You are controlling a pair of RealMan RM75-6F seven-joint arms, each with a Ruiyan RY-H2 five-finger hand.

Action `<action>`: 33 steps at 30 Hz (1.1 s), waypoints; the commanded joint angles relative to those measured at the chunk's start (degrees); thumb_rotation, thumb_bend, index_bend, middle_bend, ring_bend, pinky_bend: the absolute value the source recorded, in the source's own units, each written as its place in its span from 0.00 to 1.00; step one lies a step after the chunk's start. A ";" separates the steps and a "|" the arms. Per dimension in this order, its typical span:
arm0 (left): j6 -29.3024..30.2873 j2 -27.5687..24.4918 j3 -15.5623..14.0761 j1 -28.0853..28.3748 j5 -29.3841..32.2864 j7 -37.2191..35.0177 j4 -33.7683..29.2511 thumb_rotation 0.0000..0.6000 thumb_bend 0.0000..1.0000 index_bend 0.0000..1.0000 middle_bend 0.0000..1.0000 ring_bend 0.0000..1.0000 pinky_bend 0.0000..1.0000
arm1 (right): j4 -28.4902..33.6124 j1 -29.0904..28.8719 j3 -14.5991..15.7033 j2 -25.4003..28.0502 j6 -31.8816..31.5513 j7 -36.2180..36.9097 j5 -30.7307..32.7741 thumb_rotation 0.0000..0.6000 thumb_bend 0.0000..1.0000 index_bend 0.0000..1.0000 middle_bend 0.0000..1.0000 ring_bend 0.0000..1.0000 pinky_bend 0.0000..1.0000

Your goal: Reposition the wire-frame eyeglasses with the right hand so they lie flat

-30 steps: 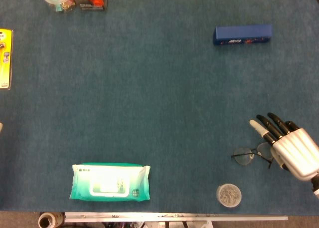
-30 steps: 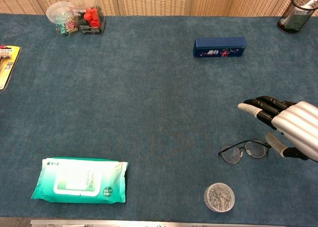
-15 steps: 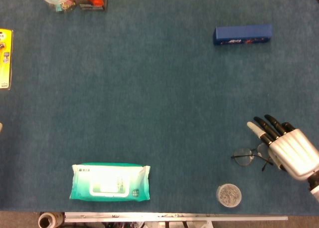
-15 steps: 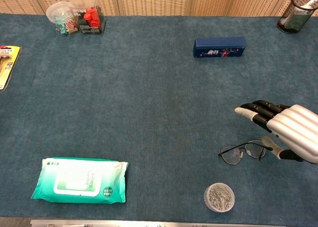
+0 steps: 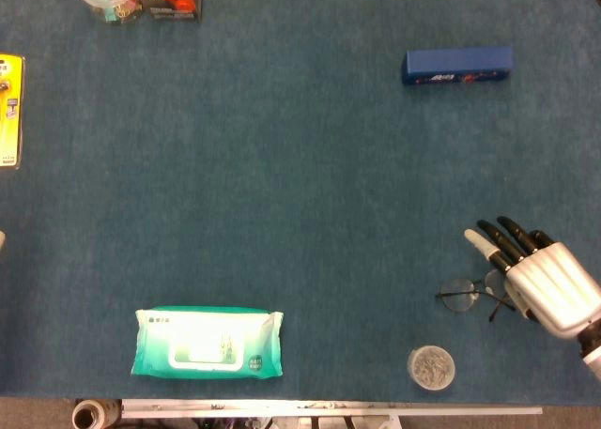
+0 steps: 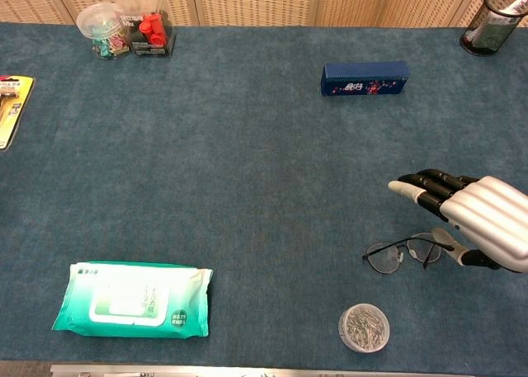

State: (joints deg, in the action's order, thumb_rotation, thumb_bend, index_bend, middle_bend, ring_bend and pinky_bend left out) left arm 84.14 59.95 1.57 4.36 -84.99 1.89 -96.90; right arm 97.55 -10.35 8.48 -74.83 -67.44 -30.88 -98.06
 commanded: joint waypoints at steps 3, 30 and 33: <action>-0.14 0.04 -0.03 0.06 0.03 0.17 0.05 1.00 0.19 0.56 0.51 0.36 0.44 | 0.87 0.34 0.33 1.10 -1.79 0.75 -1.25 1.00 0.54 0.00 0.10 0.09 0.34; -0.54 0.28 -0.13 0.18 0.24 0.83 0.05 1.00 0.19 0.56 0.51 0.36 0.44 | -3.38 1.25 -0.57 -0.54 -4.78 2.19 -1.27 1.00 0.35 0.00 0.10 0.09 0.34; -0.45 0.23 -0.16 0.14 0.16 0.76 -0.01 1.00 0.19 0.56 0.51 0.36 0.44 | -3.78 1.27 -0.50 -0.90 -4.85 2.22 -1.46 1.00 0.35 0.00 0.10 0.09 0.34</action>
State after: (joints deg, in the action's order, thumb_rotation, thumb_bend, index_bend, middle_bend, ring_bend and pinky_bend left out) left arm 83.68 60.18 1.42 4.50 -84.82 2.66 -96.91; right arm 93.82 -9.08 7.98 -75.68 -72.29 -28.67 -99.51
